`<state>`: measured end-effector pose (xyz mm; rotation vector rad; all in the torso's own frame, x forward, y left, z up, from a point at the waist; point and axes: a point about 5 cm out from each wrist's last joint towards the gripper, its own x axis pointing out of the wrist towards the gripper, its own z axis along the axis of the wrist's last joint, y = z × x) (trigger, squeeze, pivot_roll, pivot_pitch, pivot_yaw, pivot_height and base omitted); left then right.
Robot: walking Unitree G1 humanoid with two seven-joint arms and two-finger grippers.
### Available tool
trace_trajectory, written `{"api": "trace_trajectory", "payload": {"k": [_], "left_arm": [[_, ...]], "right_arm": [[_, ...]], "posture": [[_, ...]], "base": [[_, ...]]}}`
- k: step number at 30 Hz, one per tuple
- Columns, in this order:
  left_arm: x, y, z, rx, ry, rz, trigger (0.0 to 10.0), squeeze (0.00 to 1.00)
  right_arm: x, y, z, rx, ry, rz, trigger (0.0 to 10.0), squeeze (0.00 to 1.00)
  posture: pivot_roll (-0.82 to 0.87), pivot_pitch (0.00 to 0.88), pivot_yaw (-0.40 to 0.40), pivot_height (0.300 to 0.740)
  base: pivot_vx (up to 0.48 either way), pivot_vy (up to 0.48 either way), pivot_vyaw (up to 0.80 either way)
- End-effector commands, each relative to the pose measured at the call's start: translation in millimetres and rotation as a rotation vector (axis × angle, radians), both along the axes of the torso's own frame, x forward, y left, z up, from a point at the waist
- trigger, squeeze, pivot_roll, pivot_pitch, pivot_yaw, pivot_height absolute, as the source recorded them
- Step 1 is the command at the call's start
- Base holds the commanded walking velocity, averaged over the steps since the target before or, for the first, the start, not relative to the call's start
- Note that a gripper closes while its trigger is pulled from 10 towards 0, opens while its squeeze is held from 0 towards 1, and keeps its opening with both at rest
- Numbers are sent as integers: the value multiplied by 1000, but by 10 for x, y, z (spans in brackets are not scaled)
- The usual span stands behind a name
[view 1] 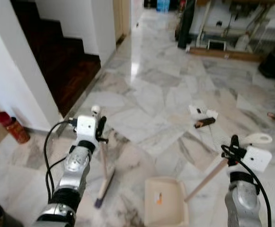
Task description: Sweep floor
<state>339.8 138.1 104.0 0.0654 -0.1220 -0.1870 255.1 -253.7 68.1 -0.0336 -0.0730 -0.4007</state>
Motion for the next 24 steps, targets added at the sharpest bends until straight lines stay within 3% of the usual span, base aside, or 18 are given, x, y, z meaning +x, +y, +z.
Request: {"api": "trace_trajectory", "payload": {"k": [1, 24], "left_arm": [[35, 79, 122, 3, -55, 14, 10000, 0], [43, 105, 139, 5, -59, 28, 10000, 0]], "right_arm": [[94, 49, 166, -15, -75, 20, 10000, 0], [129, 107, 175, 14, -86, 7, 10000, 0]], "posture": [[60, 0, -8, 740], [75, 26, -7, 740]], "base": [[292, 0, 0], [296, 0, 0]]}}
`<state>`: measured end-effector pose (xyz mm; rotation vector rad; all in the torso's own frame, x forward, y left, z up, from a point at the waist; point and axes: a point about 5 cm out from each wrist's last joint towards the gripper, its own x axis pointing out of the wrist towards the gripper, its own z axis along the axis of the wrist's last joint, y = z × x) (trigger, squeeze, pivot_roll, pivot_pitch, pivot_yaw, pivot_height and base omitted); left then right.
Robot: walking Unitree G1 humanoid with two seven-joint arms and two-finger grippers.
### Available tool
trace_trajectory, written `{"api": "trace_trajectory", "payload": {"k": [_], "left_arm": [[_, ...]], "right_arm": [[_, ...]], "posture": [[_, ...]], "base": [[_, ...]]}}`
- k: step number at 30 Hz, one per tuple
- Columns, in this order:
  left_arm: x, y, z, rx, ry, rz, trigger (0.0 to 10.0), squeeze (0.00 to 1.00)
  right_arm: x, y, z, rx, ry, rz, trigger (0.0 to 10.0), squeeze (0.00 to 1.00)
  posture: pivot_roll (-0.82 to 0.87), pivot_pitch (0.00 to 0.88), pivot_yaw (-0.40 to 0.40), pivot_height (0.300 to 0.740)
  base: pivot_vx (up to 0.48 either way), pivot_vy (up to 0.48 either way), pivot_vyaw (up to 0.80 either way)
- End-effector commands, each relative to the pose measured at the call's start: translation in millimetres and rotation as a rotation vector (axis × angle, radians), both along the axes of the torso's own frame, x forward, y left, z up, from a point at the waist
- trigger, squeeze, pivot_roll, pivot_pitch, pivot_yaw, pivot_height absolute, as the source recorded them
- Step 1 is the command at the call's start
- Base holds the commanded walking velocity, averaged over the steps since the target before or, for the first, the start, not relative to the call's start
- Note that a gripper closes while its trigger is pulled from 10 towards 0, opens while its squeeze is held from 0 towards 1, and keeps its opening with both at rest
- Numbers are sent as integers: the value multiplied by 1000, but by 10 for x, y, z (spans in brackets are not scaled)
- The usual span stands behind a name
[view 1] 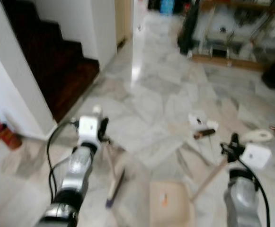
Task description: Sweep floor
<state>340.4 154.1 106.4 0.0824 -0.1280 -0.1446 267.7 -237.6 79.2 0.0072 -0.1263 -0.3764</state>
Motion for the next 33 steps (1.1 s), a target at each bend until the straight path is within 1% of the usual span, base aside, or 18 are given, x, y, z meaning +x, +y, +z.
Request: {"api": "trace_trajectory", "payload": {"k": [1, 3, 7, 21, 33], "left_arm": [[37, -52, 117, -6, -51, -15, 10000, 0], [38, -44, 121, -6, -51, -13, 10000, 0], [41, -24, 126, -3, -52, -8, 10000, 0], [36, -28, 115, 1, -46, -8, 10000, 0], [30, -36, 108, -6, -48, -2, 10000, 0]], "right_arm": [[12, -49, 62, -10, -24, -19, 10000, 0], [24, -36, 56, 10, -25, -14, 10000, 0], [36, -22, 68, -6, -30, -14, 10000, 0], [22, -7, 68, -11, -35, -12, 10000, 0], [20, -5, 72, -19, -34, -3, 10000, 0]], "posture": [[76, 28, -6, 740], [76, 30, -6, 740], [77, 32, -5, 740], [74, 46, -4, 740], [66, 33, -14, 740]], "base": [[296, 0, 0], [296, 0, -800], [297, 0, -706], [298, 0, 0], [297, 0, 0]]}}
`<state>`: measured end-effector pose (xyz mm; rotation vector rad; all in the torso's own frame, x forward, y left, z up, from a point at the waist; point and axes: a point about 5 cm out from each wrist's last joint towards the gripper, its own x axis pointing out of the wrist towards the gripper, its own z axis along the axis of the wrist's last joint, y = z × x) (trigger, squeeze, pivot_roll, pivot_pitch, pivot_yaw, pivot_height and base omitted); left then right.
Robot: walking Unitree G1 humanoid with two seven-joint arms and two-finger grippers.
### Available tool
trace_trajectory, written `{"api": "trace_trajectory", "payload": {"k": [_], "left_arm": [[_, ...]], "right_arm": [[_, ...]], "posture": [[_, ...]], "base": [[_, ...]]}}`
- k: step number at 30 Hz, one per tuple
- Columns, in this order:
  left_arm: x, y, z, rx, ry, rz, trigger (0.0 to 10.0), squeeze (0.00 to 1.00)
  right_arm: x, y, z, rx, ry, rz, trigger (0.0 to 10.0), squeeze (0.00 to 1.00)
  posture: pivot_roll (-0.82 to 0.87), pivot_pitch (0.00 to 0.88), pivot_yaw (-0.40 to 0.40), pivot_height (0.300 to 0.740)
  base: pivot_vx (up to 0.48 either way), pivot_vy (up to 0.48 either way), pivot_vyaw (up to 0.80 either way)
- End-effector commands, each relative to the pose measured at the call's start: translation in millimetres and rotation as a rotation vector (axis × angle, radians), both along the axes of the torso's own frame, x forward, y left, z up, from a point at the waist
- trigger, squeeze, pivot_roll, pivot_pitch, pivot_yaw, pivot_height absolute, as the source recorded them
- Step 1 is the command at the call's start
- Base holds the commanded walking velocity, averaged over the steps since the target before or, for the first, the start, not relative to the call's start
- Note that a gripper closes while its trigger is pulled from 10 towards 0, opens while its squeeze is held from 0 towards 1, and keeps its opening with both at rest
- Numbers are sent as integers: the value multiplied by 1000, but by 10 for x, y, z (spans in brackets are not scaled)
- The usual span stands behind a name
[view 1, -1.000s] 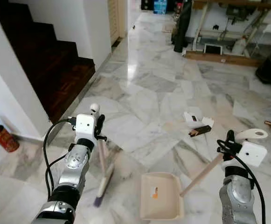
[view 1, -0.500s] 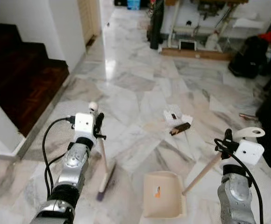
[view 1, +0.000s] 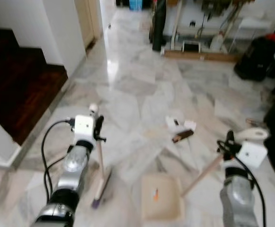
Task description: Sweep floor
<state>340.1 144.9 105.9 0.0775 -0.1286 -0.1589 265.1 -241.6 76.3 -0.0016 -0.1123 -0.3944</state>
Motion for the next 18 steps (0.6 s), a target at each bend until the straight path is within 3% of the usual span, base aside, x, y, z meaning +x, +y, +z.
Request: {"api": "trace_trajectory", "payload": {"k": [1, 18], "left_arm": [[34, 54, 114, -3, -49, 11, 10000, 0], [59, 77, 127, -2, -48, 8, 10000, 0]], "right_arm": [[46, 38, 103, -15, -50, 15, 10000, 0], [49, 18, 139, -26, -64, 5, 10000, 0]], "posture": [[66, 30, -13, 740], [42, 7, -5, 740]], "base": [[296, 0, 0], [296, 0, 0]]}}
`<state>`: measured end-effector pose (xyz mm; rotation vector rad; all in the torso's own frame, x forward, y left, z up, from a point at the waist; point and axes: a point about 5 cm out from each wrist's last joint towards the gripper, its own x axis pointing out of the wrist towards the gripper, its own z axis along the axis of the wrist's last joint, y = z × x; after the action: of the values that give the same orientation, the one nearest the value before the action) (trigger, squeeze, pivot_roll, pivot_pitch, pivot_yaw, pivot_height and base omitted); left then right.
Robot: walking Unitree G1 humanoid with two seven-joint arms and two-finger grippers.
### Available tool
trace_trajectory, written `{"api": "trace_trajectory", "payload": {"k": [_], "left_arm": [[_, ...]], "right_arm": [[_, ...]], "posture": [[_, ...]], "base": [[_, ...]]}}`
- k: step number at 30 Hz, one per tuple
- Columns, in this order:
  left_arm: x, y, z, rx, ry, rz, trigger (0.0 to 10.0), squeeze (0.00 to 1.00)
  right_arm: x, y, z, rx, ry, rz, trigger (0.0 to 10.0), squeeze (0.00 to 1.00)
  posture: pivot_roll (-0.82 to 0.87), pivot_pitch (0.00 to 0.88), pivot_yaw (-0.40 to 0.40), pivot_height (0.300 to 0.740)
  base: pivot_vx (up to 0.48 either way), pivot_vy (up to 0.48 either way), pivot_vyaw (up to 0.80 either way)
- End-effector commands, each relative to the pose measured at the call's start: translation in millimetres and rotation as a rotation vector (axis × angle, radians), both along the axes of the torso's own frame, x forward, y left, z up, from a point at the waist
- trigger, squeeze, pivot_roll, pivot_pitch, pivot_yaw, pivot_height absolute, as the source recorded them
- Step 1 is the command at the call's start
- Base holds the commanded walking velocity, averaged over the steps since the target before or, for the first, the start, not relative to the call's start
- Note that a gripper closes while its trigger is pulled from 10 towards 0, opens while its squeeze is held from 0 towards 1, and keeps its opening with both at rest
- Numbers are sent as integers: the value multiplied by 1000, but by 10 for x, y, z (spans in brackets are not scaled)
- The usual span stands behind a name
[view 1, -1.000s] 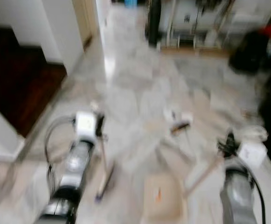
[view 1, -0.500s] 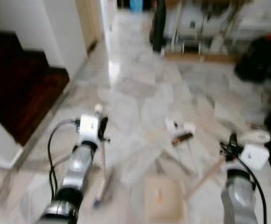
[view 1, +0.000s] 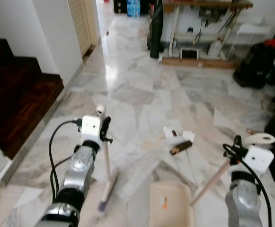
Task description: Sweep floor
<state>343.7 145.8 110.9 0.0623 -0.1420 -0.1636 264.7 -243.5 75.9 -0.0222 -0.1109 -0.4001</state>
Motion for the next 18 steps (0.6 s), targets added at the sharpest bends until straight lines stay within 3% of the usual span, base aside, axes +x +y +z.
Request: {"api": "trace_trajectory", "payload": {"k": [1, 13, 18], "left_arm": [[26, 68, 81, 14, -36, 14, 10000, 0], [24, 81, 100, 20, -45, 18, 10000, 0], [19, 67, 90, 19, -44, 22, 10000, 0]], "right_arm": [[54, 38, 146, -7, -70, 12, 10000, 0], [67, 46, 149, 17, -74, 11, 10000, 0], [77, 25, 162, -1, -67, 12, 10000, 0]], "posture": [[46, 16, -2, 740], [73, 33, -5, 740], [75, 49, -14, 740]], "base": [[300, 0, 0], [297, 0, 0], [297, 0, -640]]}}
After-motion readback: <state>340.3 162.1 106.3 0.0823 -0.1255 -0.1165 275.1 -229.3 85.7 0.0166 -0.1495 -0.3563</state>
